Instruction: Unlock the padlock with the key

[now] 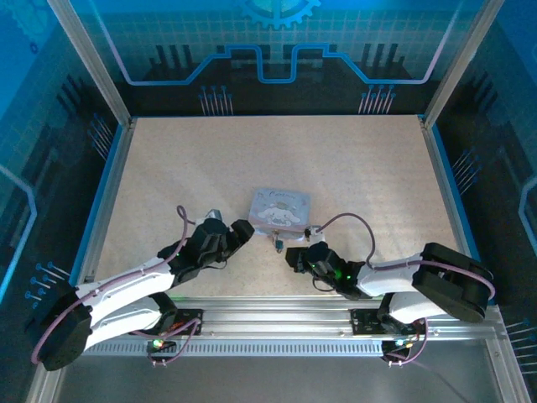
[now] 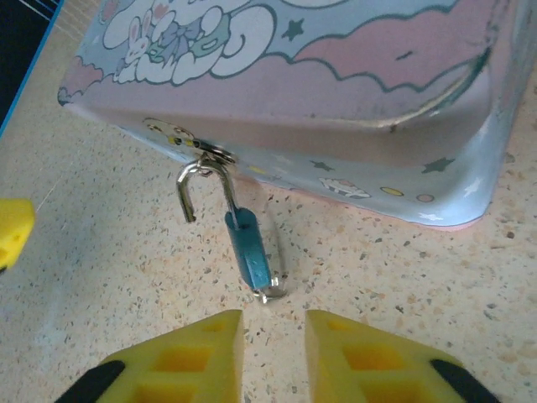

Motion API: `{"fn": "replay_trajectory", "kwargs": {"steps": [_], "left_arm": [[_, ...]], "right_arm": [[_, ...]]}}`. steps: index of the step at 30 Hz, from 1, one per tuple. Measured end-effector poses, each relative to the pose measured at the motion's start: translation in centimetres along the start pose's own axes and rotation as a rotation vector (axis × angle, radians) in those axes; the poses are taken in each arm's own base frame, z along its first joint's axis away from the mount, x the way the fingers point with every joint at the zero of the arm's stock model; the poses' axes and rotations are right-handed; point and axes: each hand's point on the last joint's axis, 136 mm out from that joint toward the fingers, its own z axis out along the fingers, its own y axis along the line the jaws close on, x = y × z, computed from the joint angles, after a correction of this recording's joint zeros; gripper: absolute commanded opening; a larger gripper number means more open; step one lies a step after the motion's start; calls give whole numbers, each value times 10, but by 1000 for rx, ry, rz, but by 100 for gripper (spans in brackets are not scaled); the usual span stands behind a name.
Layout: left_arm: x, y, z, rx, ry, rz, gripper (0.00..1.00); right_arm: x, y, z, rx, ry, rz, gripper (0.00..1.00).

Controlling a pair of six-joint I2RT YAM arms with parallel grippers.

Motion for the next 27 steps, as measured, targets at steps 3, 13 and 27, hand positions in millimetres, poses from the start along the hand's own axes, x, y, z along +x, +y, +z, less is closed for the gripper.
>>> {"fn": "replay_trajectory", "kwargs": {"steps": [3, 13, 27], "left_arm": [[-12, -8, -1, 3, 1, 17, 85], [-43, -26, 19, -23, 86, 116, 86], [-32, -5, 66, -123, 231, 194, 68]], "right_arm": [[-6, 3, -5, -11, -12, -25, 37], [-31, 3, -8, -109, 17, -20, 52], [-43, 12, -7, -212, 68, -50, 57]]}}
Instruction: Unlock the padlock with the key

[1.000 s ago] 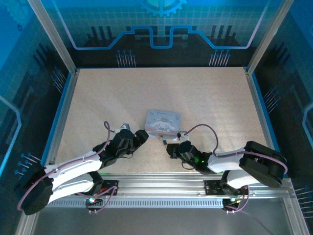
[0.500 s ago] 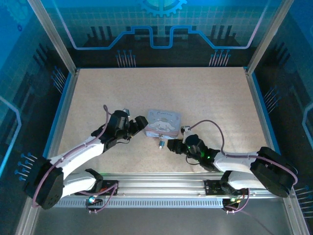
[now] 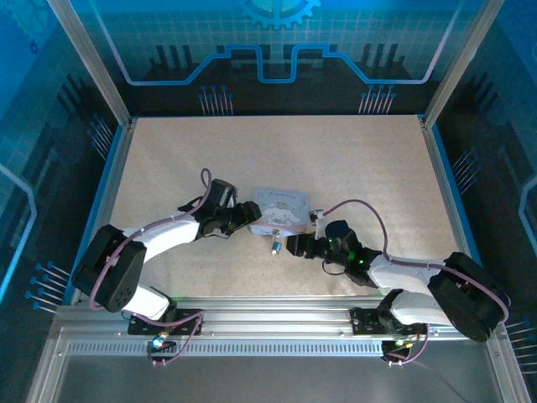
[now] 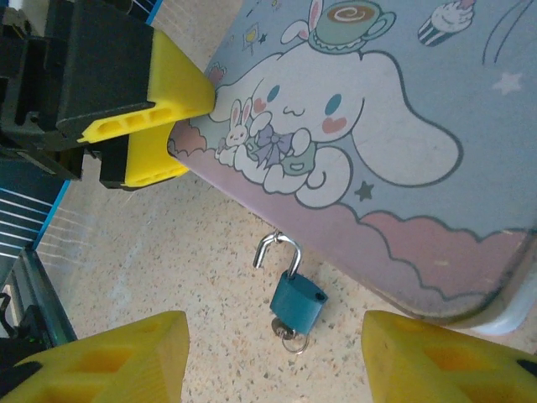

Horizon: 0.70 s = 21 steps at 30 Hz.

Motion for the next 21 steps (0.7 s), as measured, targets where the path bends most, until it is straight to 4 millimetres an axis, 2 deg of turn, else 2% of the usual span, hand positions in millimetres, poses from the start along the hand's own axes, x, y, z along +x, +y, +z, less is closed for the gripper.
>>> {"fn": "replay_trajectory", "kwargs": {"steps": [6, 14, 21], "left_arm": [[0, 2, 2, 30, -24, 1, 66], [10, 9, -6, 65, -45, -22, 67], [14, 10, -8, 74, -46, -34, 67]], "right_arm": [[-11, -10, 10, -8, 18, 0, 58], [-24, -17, 23, -26, 26, -42, 58], [-23, -14, 22, -60, 40, -55, 59]]}}
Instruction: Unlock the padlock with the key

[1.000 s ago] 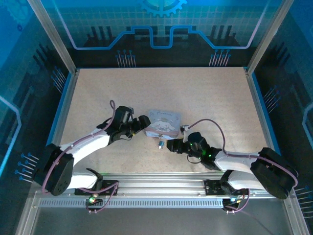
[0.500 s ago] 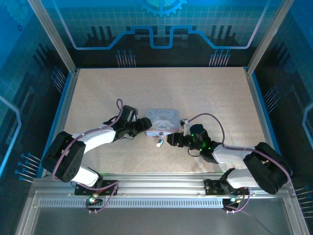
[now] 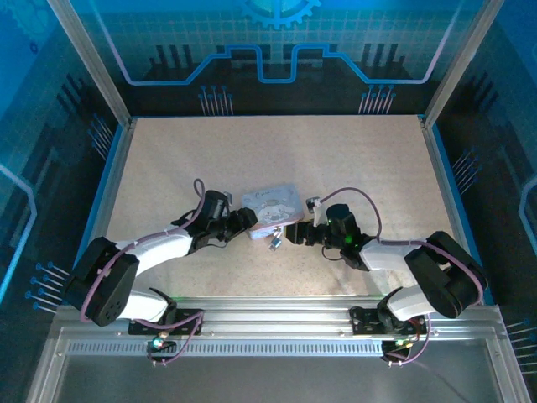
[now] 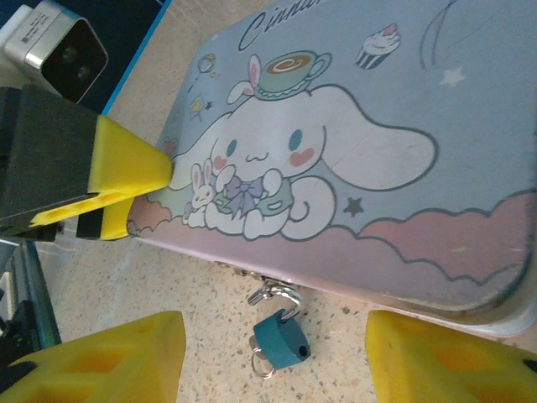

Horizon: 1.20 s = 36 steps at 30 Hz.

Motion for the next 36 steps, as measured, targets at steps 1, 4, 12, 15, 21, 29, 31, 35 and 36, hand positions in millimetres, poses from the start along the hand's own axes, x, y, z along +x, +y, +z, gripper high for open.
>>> {"fn": "replay_trajectory", "kwargs": {"steps": [1, 4, 12, 15, 21, 29, 31, 35, 36], "left_arm": [[0, 0, 0, 0, 0, -3, 67], [1, 0, 0, 2, 1, -9, 67], [2, 0, 0, 2, -4, -15, 67], [2, 0, 0, 3, -4, -14, 67], [2, 0, 0, 3, -4, -14, 67], [2, 0, -1, 3, -5, -14, 67], [2, 0, -1, 3, -5, -14, 67], [2, 0, -1, 3, -4, -14, 68], [2, 0, -1, 3, -4, -14, 68]], "right_arm": [[1, 2, 0, -12, 0, -1, 59], [6, 5, 1, -46, 13, 5, 59], [26, 1, 14, -70, 60, 42, 53], [32, 1, 19, -76, 71, 48, 49], [43, -5, 30, -72, 80, 70, 44], [39, -7, 36, -80, 41, 79, 41], [38, -8, 37, -81, 34, 79, 39], [36, -9, 40, -87, 20, 82, 37], [36, -9, 41, -88, 18, 84, 37]]}}
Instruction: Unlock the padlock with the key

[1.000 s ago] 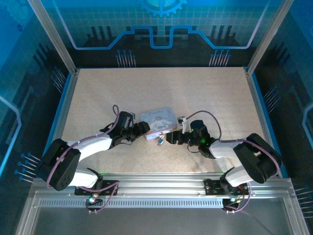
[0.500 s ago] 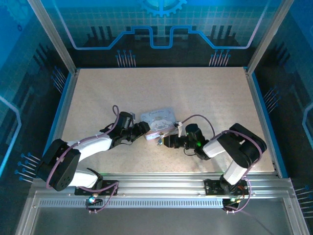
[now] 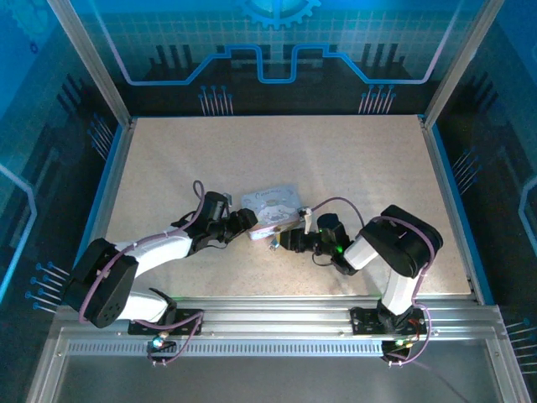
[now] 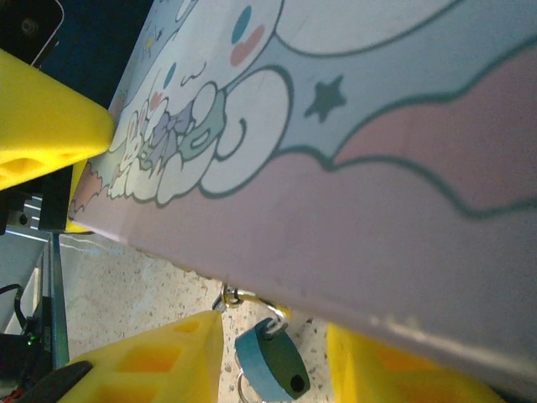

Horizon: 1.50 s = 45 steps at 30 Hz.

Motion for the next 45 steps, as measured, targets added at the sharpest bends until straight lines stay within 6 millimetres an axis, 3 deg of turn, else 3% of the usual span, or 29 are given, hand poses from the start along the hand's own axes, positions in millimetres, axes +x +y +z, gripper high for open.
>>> {"fn": "replay_trajectory", "kwargs": {"steps": [11, 18, 28, 45], "left_arm": [[0, 1, 0, -2, -3, 0, 68], [-1, 1, 0, -4, -7, 0, 68], [-1, 1, 0, -4, -7, 0, 68], [-1, 1, 0, -2, -8, 0, 68]], "right_arm": [[-3, -1, 7, -21, -24, 5, 27], [-5, -1, 10, -31, -39, 22, 27], [-9, 3, 14, -60, -72, 26, 35], [-11, 8, 14, -93, -101, 0, 39]]}}
